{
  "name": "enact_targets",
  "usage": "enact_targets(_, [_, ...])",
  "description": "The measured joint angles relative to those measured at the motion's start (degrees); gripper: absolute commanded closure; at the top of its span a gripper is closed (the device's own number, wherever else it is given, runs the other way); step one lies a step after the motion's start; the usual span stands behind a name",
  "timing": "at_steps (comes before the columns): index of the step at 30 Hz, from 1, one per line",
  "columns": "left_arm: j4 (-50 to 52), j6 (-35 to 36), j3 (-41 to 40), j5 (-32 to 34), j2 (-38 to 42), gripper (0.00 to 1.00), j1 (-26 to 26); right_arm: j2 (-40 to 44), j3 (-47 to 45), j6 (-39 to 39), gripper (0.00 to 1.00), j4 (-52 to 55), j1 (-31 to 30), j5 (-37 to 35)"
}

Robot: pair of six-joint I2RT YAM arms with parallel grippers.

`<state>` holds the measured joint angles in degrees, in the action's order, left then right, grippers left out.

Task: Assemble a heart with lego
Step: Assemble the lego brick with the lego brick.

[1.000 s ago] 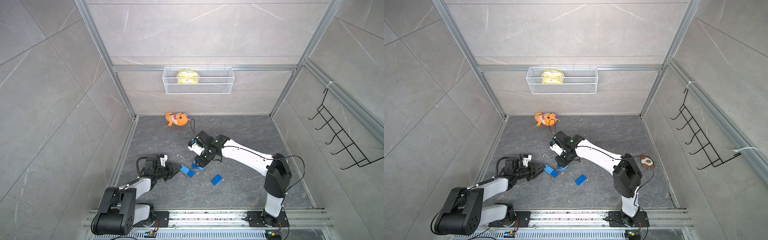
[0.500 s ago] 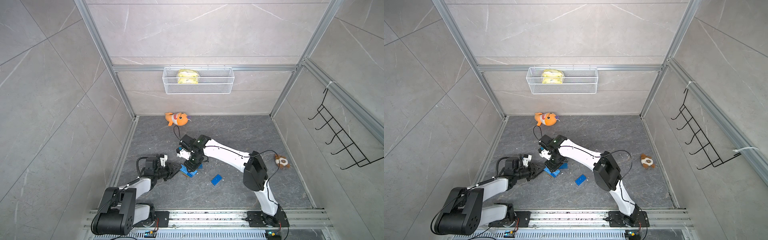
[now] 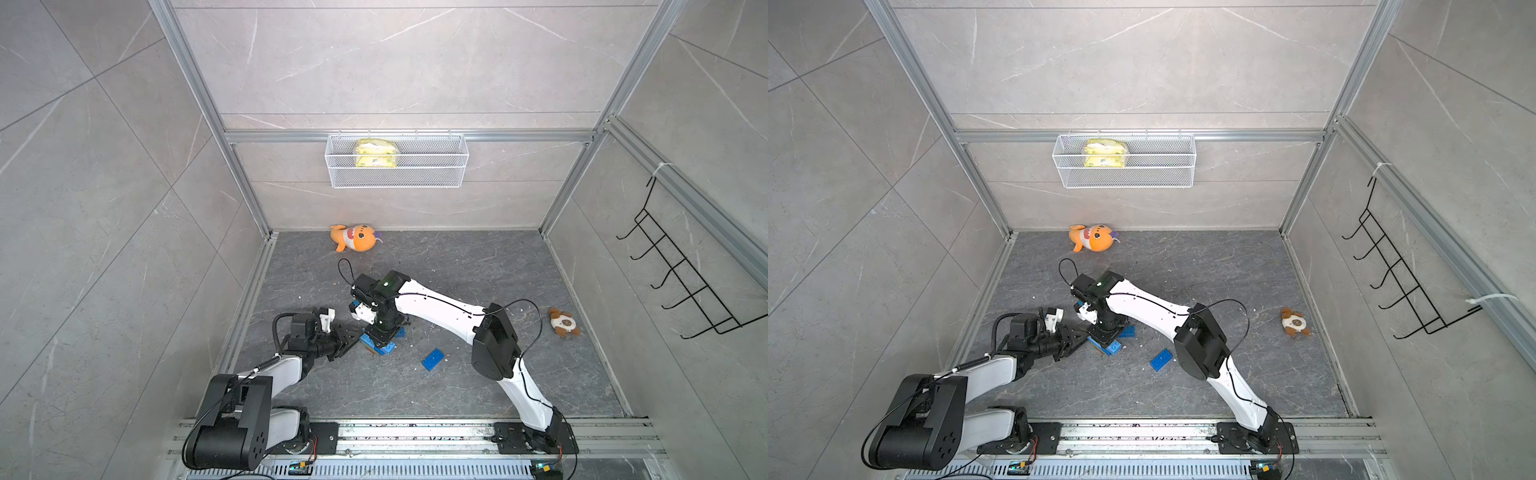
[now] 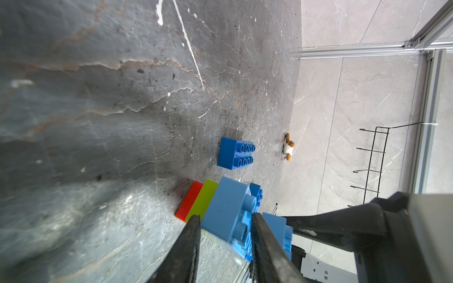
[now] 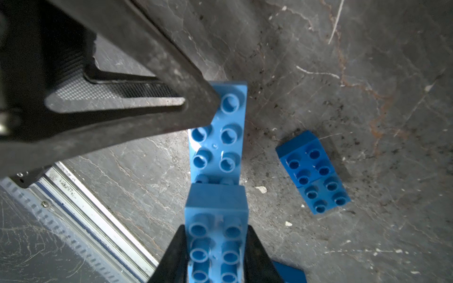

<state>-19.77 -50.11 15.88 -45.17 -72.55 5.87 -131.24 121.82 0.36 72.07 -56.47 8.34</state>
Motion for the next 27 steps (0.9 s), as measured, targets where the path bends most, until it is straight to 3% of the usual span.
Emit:
enact_targets(19, [-3.1, 0.0, -0.5, -0.2, -2.1, 0.67, 0.0, -1.7, 2.3, 1.4, 0.78, 1.3, -0.8, -1.2])
enact_targets(27, [-3.9, 0.0, -0.8, -0.2, -2.2, 0.68, 0.0, -5.0, 7.9, 2.4, 0.79, 5.6, -1.4, -2.5])
